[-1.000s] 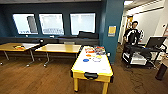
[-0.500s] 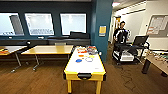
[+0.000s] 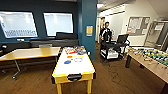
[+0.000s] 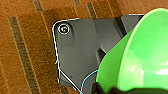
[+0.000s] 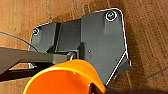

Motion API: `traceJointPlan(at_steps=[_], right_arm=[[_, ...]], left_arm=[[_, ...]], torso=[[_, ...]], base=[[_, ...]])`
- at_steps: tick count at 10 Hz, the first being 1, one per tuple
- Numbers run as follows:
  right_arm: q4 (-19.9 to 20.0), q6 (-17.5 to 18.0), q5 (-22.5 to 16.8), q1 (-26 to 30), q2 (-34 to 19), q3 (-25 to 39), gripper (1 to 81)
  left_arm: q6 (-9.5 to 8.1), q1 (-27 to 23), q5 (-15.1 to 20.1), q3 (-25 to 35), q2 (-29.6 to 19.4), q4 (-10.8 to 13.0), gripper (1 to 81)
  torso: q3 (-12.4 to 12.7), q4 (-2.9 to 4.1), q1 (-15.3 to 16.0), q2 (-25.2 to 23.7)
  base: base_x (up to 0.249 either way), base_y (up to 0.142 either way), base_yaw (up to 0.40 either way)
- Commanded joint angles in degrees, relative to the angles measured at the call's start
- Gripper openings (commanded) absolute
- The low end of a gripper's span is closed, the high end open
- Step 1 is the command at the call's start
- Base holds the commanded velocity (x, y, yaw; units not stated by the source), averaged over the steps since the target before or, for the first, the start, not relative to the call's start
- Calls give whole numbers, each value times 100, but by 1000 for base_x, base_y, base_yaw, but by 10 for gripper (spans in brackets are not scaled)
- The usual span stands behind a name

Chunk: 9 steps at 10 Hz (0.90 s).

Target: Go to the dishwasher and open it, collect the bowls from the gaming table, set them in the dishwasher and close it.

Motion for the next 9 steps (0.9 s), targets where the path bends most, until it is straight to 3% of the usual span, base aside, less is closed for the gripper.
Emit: traceJointPlan(at_steps=[1, 9], right_arm=[[-87, -11, -261, 196, -111, -22, 10], [-87, -11, -261, 179, -119, -40, 10]], left_arm=[[13, -243, 237, 9, -94, 52, 10], [-5, -261, 246, -598, 293, -10, 10]], torso=[[0, 0, 0, 0], [0, 0, 0, 0]], base=[[0, 0, -377], [0, 0, -378]])
